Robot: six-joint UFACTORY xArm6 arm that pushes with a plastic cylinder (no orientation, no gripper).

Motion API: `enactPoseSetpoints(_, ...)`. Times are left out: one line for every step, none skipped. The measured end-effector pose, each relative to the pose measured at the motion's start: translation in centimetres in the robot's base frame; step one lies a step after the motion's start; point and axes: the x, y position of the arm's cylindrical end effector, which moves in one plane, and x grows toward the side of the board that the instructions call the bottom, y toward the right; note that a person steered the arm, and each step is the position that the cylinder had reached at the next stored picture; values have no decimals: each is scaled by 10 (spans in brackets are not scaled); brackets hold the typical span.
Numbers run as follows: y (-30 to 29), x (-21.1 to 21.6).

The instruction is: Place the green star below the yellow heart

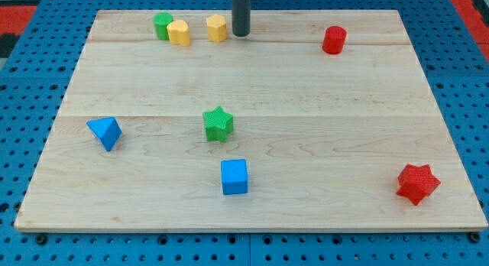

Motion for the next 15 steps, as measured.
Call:
enactPoseSetpoints(-37, 0)
enactPoseSetpoints(-27, 7)
enactPoseSetpoints(61, 79)
enactPoseSetpoints(126, 174)
enactPoseSetpoints(111, 213)
enactPoseSetpoints(70, 255)
enactPoseSetpoints(-6, 233)
enactPoseSetpoints(-57, 187)
enactPoseSetpoints(-99, 149)
enactPoseSetpoints(-99, 184)
enactPoseSetpoints(-129, 186)
enactPoseSetpoints(-167, 140)
enactPoseSetpoints(-166, 105)
enactPoseSetpoints(-164, 117)
enactPoseSetpoints(-165, 127)
